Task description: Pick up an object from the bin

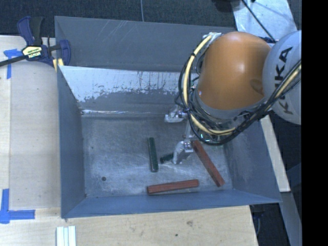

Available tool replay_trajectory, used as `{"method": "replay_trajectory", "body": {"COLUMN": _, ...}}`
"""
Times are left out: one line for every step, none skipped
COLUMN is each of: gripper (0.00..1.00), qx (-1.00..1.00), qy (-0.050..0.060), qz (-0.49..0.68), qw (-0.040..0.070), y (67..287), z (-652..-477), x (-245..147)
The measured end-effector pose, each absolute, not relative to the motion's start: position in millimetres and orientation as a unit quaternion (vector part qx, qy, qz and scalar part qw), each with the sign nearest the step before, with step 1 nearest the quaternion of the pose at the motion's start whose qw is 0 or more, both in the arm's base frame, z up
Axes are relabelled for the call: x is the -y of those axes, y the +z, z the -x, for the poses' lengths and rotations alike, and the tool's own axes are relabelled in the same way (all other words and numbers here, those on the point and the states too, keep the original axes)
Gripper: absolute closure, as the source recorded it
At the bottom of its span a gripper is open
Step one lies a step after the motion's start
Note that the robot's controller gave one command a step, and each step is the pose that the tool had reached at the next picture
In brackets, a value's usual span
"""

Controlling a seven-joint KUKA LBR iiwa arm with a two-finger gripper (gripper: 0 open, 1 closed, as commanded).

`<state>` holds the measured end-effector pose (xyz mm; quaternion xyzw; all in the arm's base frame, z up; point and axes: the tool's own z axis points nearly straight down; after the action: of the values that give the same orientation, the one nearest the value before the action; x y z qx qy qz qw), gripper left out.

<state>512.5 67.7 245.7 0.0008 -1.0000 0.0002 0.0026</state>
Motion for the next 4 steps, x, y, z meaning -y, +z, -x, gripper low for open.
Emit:
{"method": "replay_trajectory", "body": {"gripper": 0.0, "qx": 1.0, "qy": 0.0, "qz": 0.0, "qw": -0.002, "y": 250, "z": -514.0, "x": -67}}
{"method": "replay_trajectory", "body": {"gripper": 0.0, "qx": 1.0, "qy": 0.0, "qz": -0.001, "qw": -0.002, "y": 248, "z": -514.5, "x": -67}}
{"method": "replay_trajectory", "body": {"gripper": 0.0, "qx": 0.999, "qy": 0.0, "qz": -0.053, "qw": 0.001, "y": 208, "z": -526.8, "x": -72}}
{"method": "replay_trajectory", "body": {"gripper": 0.0, "qx": 1.0, "qy": -0.001, "qz": -0.022, "qw": -0.004, "y": 153, "z": -517.6, "x": -64}}
